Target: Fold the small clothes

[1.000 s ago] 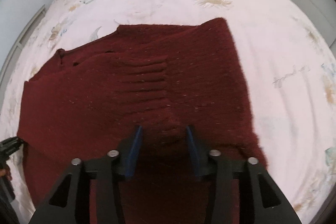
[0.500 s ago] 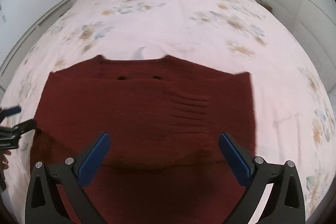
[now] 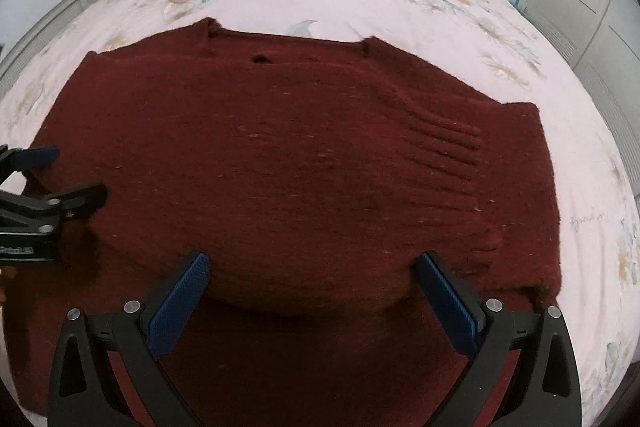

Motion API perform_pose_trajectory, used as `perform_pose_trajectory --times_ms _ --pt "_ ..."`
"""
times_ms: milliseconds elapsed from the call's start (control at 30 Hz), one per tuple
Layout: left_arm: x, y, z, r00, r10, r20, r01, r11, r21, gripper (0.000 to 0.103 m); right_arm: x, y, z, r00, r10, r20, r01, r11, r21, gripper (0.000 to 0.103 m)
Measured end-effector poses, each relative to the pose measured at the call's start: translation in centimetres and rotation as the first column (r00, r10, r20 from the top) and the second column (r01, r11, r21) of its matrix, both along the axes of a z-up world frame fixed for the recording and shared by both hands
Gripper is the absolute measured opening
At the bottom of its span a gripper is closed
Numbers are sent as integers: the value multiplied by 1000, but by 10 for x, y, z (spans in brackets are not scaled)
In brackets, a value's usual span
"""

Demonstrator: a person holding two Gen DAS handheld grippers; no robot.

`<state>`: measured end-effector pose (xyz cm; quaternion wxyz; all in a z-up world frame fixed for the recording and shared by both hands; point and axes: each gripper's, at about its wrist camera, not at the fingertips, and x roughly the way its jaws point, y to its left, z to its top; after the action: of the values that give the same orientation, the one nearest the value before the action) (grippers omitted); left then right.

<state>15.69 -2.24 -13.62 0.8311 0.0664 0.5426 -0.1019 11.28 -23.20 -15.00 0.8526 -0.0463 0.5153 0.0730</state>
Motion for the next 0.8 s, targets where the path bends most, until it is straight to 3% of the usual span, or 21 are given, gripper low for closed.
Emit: perform_pose_trajectory --times_ms 233,567,800 --pt "-5 34 -4 999 42 -31 -44 996 -79 102 6 -52 -9 997 -78 -29 79 996 50 103" --pt "-17 34 -3 999 32 -14 -33 997 -70 102 -3 -87 -21 990 -125 -69 132 986 104 103" --pt "-26 45 18 996 77 -39 -80 994 -73 102 -12 -90 2 992 -121 -29 123 988 90 103"
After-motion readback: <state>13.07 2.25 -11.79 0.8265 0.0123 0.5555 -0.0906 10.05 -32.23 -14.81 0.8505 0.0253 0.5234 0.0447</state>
